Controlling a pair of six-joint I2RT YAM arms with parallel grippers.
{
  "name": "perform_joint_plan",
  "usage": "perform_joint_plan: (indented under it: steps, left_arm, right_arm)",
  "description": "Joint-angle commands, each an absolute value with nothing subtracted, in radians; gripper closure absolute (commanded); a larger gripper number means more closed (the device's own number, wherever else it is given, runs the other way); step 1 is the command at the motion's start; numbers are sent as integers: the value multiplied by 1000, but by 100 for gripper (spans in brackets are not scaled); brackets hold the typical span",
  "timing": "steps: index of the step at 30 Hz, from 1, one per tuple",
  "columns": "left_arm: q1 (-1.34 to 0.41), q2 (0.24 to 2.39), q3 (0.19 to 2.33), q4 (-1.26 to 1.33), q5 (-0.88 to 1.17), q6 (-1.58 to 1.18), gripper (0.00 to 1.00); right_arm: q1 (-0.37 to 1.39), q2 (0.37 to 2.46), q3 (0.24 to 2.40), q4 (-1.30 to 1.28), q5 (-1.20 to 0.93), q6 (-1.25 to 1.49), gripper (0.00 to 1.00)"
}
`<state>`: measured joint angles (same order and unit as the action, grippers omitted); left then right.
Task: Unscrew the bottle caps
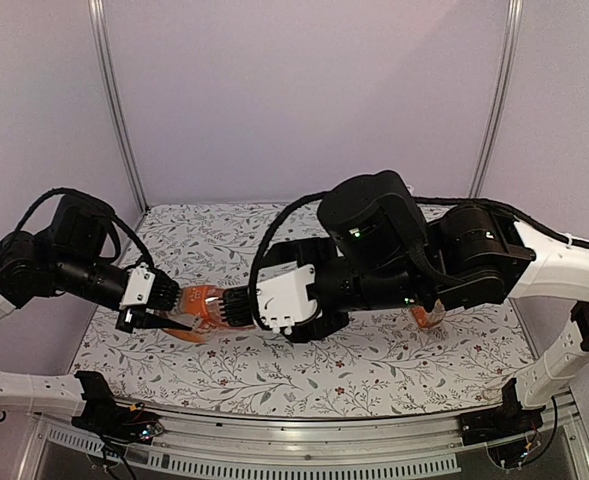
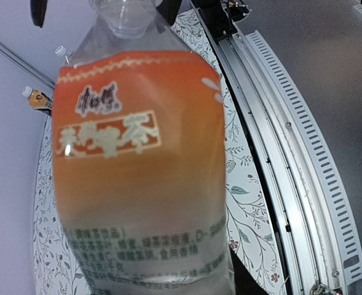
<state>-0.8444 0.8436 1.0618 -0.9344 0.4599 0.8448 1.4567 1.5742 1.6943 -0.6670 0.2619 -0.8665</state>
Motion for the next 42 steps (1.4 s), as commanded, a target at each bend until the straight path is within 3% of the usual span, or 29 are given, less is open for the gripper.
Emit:
perform_joint_plan:
  steps: [1, 3, 13, 17, 23, 31, 38, 41, 42]
  left_arm:
    - [-842, 834, 1068, -906, 470, 823, 78]
    - [-842, 830, 1060, -878, 454, 797, 78]
    - [-841, 812, 986, -634, 200, 745, 78]
    - [-841, 813, 983, -630, 191, 740, 77]
    - [-841, 819, 984, -629, 191, 745, 77]
    - [-839, 813, 988, -631, 183, 750, 77]
    - [-840, 812, 985, -633, 188, 748, 77]
    - [-839, 811, 986, -635, 189, 747, 77]
    - [-839, 810, 985, -635, 189, 747, 77]
  right_arm:
    - [1454, 1554, 1674, -632, 301, -827, 8]
    - [1454, 1537, 1667, -609, 305, -763, 1]
    - [1374, 1482, 1679, -576, 228, -157, 1]
    - [1311, 1492, 1712, -569, 175, 217, 1]
    - [1277, 1540, 1761, -583, 138, 474, 6]
    - [1266, 1604, 1820, -630, 75, 507, 32]
    - [1265, 1622, 1824, -633, 62, 487, 75]
    - [1265, 1627, 1829, -645, 38, 464, 98]
    - [1267, 1627, 1834, -661, 27, 439, 100]
